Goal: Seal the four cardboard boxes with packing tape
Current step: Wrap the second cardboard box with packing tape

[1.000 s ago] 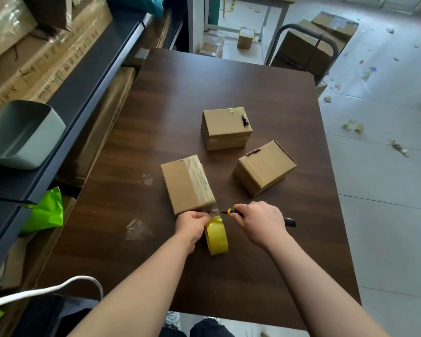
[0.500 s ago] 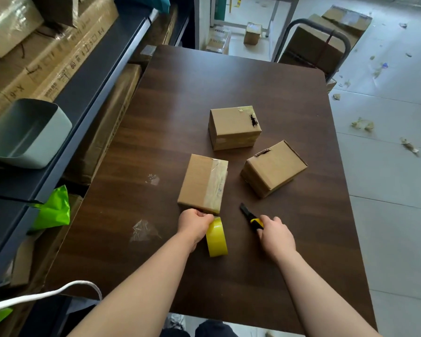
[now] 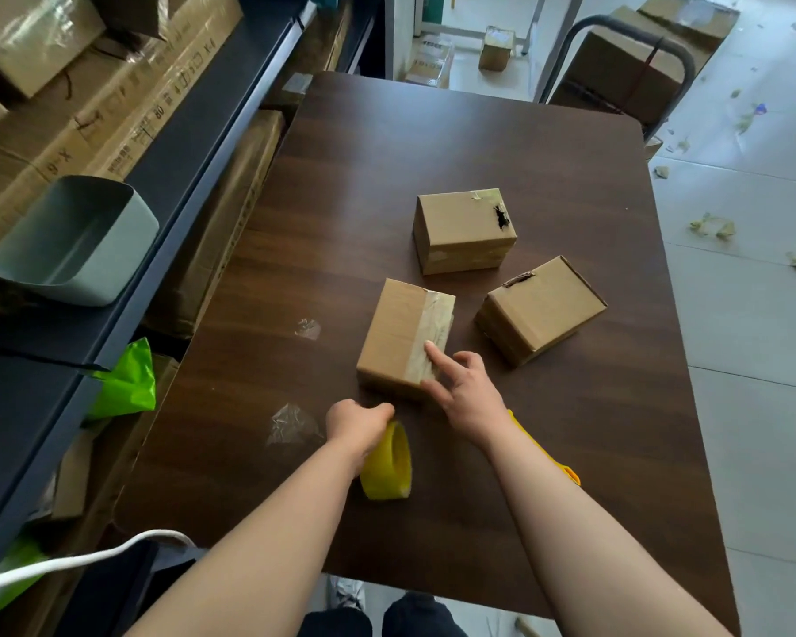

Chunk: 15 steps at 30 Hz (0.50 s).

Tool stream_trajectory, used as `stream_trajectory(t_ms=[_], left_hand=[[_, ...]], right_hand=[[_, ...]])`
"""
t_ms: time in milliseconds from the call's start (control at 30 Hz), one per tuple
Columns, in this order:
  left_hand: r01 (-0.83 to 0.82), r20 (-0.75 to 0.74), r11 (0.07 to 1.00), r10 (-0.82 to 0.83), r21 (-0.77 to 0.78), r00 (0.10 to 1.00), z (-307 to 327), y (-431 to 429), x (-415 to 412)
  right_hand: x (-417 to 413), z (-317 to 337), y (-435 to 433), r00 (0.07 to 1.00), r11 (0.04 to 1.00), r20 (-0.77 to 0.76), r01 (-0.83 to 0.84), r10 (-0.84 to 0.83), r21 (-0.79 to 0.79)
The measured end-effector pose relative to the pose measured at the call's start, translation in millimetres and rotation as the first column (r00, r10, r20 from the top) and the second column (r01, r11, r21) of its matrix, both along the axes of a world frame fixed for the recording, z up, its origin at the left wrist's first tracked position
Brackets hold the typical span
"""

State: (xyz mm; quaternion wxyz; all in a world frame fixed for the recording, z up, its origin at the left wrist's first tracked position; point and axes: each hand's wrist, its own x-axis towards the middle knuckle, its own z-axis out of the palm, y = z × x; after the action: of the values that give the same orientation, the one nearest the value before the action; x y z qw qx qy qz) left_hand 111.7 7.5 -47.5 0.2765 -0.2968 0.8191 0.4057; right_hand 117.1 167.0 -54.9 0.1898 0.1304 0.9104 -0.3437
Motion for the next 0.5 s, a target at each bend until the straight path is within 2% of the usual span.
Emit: stream_trajectory(t_ms=[233,400,500], left_hand=[[0.070,-0.304,0.997,-0.062,0.013,0.951,19.8,-32.3,1.2],[0.116,-0.535,0.989,-0.149,-0.095,0.832,36.0,-64.9,-14.3],[0.174,-0.610,0.963,-0.266,-0.207,0.747,36.5,-83.3,-25.4]], right_hand=[[-1.1,1.7,-3.9,1.000,1.000,-0.002,0.018,-0.018,-0.017],[-3.3,4.2,-5.4,1.000,0.997,-0.007,0.017,-0.017,-0.073],[-7.4,5.0,-5.6,1.000,0.992,0.003,0.017,-0.016,-0.123]])
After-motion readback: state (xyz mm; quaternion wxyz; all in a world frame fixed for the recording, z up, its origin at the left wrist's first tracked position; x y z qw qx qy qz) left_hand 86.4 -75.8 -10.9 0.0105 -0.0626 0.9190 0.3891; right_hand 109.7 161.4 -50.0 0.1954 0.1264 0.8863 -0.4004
